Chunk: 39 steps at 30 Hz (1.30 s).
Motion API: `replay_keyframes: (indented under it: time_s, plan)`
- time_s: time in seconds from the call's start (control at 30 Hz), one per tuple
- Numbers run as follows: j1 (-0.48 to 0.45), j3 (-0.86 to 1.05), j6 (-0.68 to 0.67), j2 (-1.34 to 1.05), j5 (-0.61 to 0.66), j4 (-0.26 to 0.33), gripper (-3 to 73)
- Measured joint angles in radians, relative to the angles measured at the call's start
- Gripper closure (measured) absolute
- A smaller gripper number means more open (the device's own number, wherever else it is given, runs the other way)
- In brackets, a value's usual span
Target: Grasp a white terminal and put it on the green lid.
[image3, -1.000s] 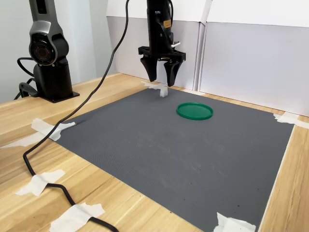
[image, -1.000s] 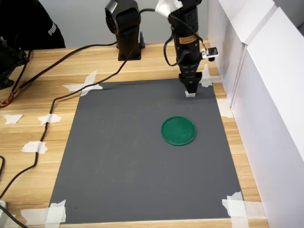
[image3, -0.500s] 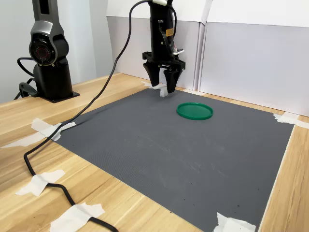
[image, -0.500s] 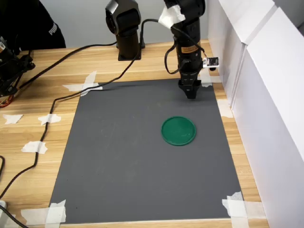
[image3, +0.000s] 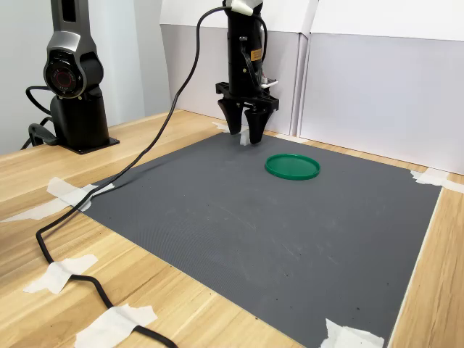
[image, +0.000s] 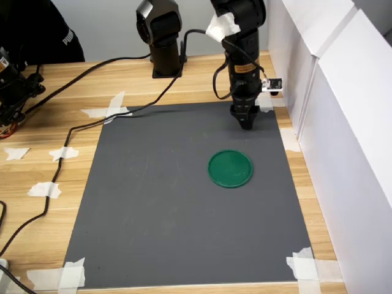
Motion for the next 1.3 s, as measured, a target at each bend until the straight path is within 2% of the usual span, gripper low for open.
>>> replay_keyframes:
  time_s: [0.1, 0.43, 0.5, 0.83, 1.0, 1.3]
  plan:
    - [0.000, 0.000, 0.016, 0.000, 0.000, -0.012, 22.6]
    - [0.000, 0.000, 0.045, 0.000, -0.001, -0.026, 55.7]
    - [0.000, 0.000, 0.049, 0.000, -0.001, -0.026, 60.3]
    - [0.000, 0.000, 0.123, -0.001, 0.011, -0.027, 61.1]
    - [0.000, -0.015, 0.141, -0.041, 0.101, -0.036, 61.1]
    - [-0.026, -0.161, 0.216, -0.098, 0.222, -0.118, 61.1]
